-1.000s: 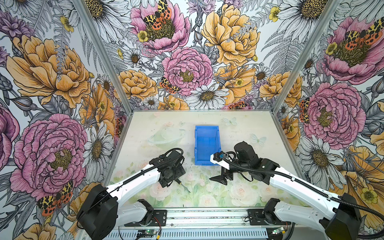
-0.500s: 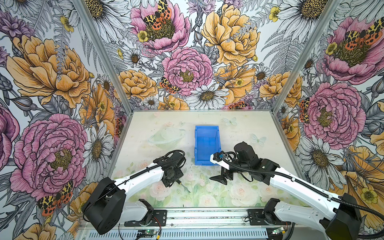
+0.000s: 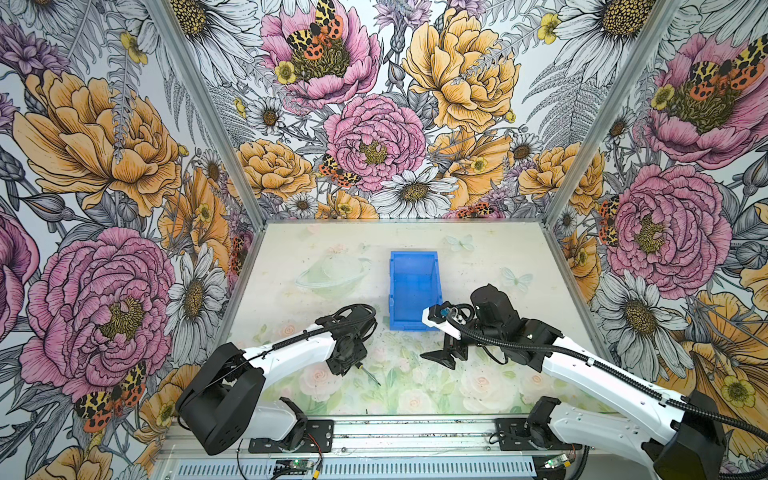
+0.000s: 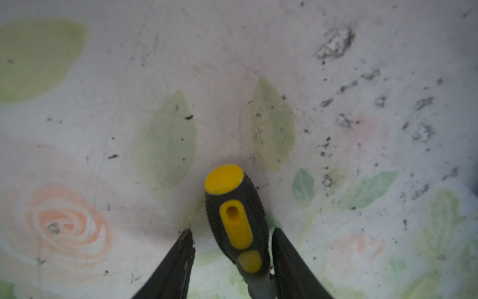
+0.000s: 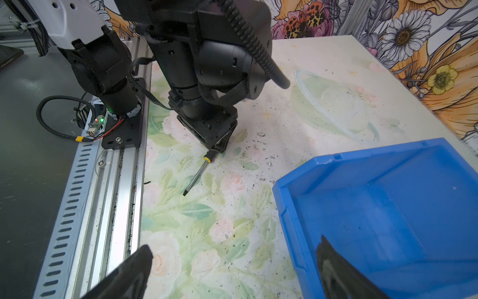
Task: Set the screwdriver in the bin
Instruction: 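Lower the left gripper and close it on the screwdriver handle, then lift the screwdriver with the left gripper and carry it over the blue bin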
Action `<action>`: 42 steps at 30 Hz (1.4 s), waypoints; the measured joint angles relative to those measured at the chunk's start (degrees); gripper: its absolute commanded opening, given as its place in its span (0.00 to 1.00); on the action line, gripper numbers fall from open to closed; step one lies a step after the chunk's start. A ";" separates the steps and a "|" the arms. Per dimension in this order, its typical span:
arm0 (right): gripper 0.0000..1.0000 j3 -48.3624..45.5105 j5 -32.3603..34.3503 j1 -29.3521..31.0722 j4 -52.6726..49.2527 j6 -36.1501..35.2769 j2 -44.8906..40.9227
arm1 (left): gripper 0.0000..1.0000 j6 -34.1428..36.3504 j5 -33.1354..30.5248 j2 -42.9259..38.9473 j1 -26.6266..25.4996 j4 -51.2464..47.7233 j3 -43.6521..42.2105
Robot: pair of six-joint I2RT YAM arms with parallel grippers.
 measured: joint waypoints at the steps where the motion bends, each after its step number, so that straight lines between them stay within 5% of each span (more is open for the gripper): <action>1: 0.99 -0.11 0.13 0.00 -0.04 0.00 -0.11 | 0.45 -0.28 -0.17 0.31 -0.22 0.04 0.02; 21: 0.99 -0.33 8.81 -0.02 -0.02 3.28 -1.18 | 0.06 -0.63 -1.14 1.73 -1.11 -0.13 1.05; 31: 1.00 -0.33 12.55 -1.44 0.02 5.07 -4.04 | 0.02 2.47 -4.70 2.21 -1.33 0.00 7.87; 42: 0.99 3.10 15.15 -5.46 -0.33 7.56 -0.61 | 0.00 16.06 -5.84 9.03 -1.16 -0.13 27.56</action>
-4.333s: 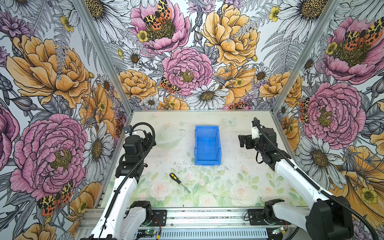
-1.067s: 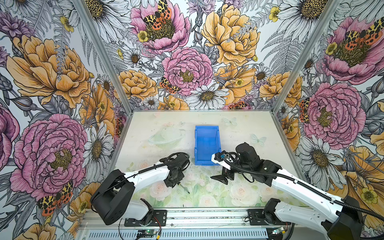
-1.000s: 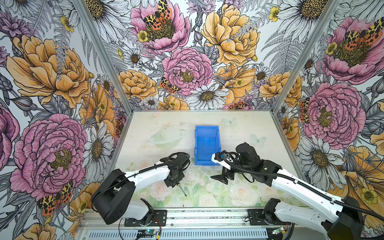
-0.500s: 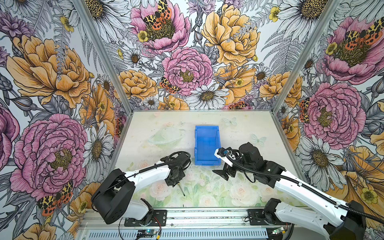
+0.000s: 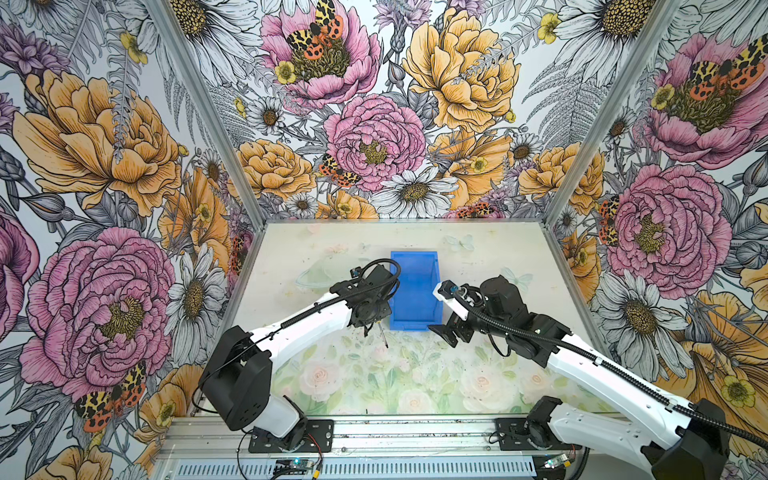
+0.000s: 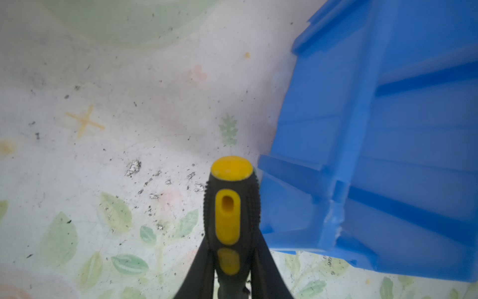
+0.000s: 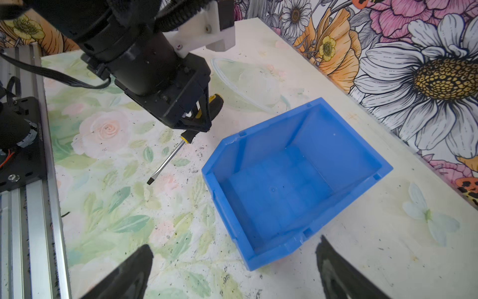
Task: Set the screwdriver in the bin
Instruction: 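Lift the screwdriver with the left gripper and carry it over the blue bin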
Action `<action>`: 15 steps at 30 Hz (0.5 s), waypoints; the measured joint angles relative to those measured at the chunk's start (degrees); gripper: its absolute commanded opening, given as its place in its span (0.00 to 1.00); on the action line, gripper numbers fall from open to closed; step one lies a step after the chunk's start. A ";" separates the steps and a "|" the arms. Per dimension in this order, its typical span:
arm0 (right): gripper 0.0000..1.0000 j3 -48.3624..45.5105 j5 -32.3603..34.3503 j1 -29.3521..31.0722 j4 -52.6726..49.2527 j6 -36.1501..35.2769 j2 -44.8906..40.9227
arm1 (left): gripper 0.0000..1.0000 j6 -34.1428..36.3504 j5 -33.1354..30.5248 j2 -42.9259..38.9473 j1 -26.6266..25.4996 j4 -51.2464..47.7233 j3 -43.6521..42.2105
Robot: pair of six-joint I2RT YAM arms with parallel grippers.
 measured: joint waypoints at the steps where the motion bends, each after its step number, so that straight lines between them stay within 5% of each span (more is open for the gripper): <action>1: 1.00 0.11 0.02 -0.50 0.09 0.26 0.04 | 0.00 1.22 0.00 0.76 0.00 -0.13 1.70; 15: 1.00 2.69 1.36 -8.57 0.02 3.91 0.96 | 0.00 15.17 1.70 15.26 -1.38 -0.57 25.29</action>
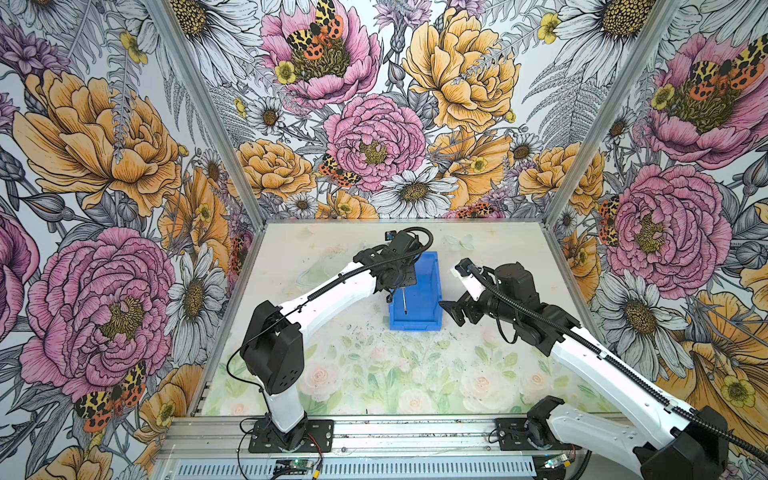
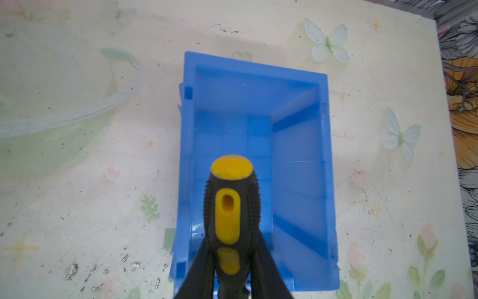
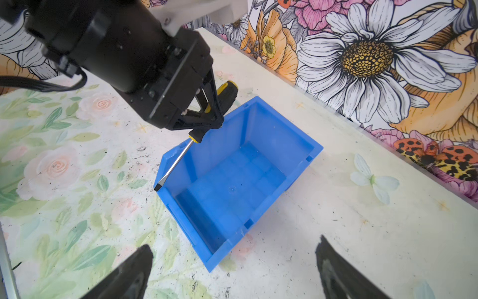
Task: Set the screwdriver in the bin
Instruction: 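Lift the screwdriver with the left gripper and carry it over the blue bin, then lower the screwdriver into the blue bin and open the left gripper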
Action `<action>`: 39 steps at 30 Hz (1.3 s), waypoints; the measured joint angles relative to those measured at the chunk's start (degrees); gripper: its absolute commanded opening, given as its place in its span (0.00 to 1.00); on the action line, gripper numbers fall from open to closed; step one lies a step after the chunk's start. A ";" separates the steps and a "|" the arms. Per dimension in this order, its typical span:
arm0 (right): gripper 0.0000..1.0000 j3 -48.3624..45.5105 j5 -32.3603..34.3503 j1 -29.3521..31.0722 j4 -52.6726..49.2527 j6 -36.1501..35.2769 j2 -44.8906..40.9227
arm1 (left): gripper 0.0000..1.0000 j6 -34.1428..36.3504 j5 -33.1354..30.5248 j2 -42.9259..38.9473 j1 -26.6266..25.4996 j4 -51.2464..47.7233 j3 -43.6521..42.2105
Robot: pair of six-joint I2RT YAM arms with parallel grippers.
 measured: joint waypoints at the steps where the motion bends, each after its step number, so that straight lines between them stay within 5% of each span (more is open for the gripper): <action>1: 0.99 0.00 0.20 -0.42 -0.04 0.35 0.00 | 0.00 0.52 0.37 1.14 -0.24 -0.04 1.55; 15: 1.00 -0.42 1.01 -3.52 -0.07 2.54 0.00 | 0.02 3.45 2.14 17.03 -0.66 -0.26 11.98; 39: 0.99 -2.25 1.03 -3.89 -0.09 3.39 0.00 | 0.02 2.47 0.24 24.83 1.25 -0.24 12.59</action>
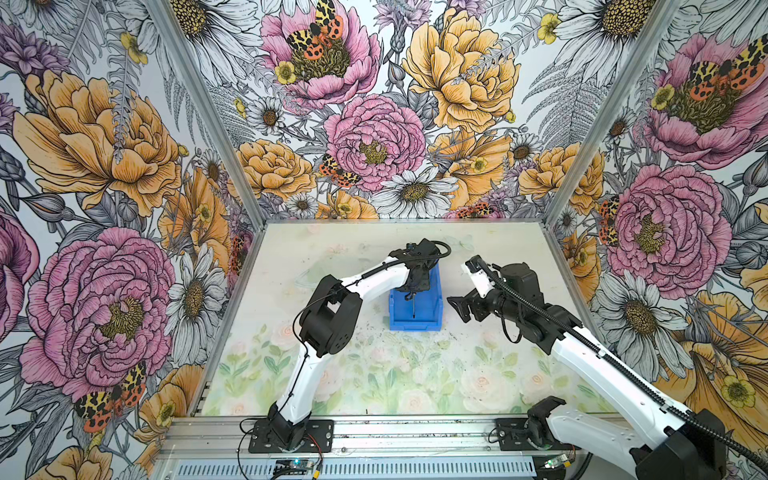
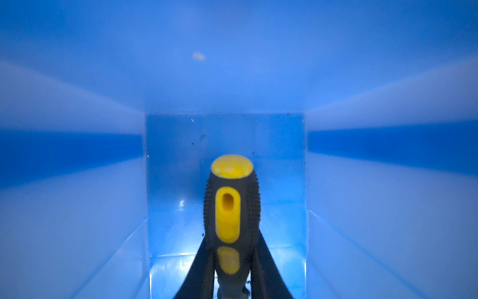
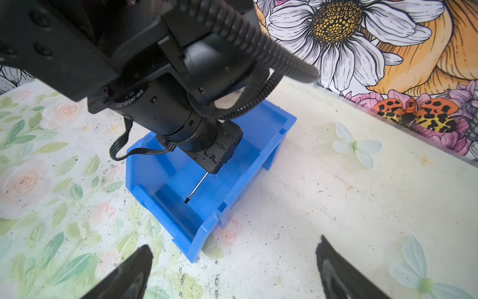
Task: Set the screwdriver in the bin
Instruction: 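Lower the screwdriver into the blue bin and open the left gripper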
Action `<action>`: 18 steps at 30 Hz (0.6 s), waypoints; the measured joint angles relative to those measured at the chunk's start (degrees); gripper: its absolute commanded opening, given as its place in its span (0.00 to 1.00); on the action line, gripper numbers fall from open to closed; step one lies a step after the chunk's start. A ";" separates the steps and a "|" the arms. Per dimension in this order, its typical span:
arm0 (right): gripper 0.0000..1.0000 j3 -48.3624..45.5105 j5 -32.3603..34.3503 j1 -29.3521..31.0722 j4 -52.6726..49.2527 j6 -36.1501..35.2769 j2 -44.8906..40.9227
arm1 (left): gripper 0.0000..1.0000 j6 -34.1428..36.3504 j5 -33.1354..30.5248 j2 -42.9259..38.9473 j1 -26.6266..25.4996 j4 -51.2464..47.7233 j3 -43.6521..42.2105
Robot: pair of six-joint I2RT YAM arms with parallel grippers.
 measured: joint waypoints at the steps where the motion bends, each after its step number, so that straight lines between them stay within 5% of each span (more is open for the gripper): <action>1: 1.00 -0.13 0.00 0.00 -0.02 0.04 0.00 | 0.02 -0.02 0.00 0.31 0.07 -0.04 0.00; 18: 1.00 -0.68 1.25 0.00 0.00 0.17 -0.04 | 0.04 -1.09 0.02 1.95 0.35 0.00 0.02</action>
